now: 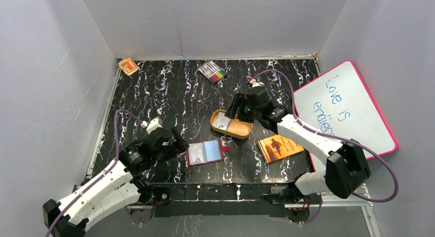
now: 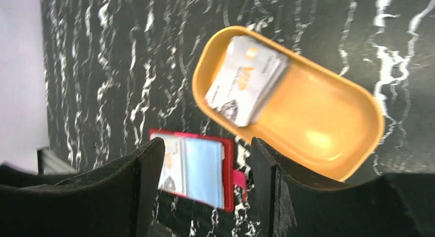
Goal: Put the credit cards into the card holder
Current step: Pick up the credit card from the storage box.
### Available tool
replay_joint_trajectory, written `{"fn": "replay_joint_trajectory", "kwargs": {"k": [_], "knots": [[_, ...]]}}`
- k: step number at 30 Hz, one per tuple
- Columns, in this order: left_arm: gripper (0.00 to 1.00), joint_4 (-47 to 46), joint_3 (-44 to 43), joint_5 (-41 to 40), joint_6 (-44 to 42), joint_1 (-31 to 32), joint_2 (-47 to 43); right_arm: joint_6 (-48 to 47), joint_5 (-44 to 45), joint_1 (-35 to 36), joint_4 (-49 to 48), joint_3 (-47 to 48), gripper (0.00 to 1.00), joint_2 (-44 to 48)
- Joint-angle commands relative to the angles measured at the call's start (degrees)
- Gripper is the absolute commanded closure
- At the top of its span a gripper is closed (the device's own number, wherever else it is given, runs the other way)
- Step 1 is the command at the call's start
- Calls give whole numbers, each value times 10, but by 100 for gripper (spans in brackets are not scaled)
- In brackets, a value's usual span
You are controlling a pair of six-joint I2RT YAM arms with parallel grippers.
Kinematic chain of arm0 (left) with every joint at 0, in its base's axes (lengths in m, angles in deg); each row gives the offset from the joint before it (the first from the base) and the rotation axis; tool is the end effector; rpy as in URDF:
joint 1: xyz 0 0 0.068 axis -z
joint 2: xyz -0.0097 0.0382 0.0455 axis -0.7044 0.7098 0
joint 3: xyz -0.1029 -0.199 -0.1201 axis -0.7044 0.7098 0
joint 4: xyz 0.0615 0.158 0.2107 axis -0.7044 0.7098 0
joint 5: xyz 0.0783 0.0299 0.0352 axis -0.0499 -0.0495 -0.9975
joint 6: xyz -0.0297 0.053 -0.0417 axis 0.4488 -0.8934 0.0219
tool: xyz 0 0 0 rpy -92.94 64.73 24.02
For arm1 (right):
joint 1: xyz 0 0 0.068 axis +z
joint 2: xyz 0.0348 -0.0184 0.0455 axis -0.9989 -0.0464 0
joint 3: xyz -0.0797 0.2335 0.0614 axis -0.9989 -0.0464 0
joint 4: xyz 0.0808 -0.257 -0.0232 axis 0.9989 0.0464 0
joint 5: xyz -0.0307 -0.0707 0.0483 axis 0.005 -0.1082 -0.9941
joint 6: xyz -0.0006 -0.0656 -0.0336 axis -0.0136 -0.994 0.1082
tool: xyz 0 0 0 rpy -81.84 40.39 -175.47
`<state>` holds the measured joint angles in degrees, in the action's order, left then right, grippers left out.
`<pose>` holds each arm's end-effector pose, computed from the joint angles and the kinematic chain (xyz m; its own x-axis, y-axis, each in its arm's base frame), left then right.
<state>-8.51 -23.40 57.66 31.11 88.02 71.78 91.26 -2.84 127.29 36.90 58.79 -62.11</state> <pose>0.1533 -0.1232 0.2099 -0.7157 -0.4816 -0.5058 -0.1721 0.8235 -0.5405 0.2569 0.2143 0.2376 -0.7424 0.2436 -0.6241 -0.1912 0.8157 0.5459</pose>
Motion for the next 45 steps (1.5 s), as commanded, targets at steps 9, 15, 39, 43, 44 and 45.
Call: {"fn": "replay_joint_trajectory", "kwargs": {"k": [9, 15, 39, 43, 44, 45], "knots": [[13, 53, 23, -39, 52, 1, -64, 111, 26, -25, -85, -11, 29, -106], [14, 53, 24, -41, 52, 0, -61, 129, 13, -25, -79, 14, 30, -163], [15, 49, 28, -43, 50, 0, -57, 135, -17, -32, -104, -11, 47, -194], [15, 49, 29, -43, 51, 0, -56, 137, -20, -36, -114, -32, 52, -179], [15, 48, 29, -43, 51, 0, -55, 137, -21, -37, -116, -35, 53, -176], [15, 49, 29, -43, 51, 0, -55, 137, -21, -39, -117, -39, 54, -173]]}}
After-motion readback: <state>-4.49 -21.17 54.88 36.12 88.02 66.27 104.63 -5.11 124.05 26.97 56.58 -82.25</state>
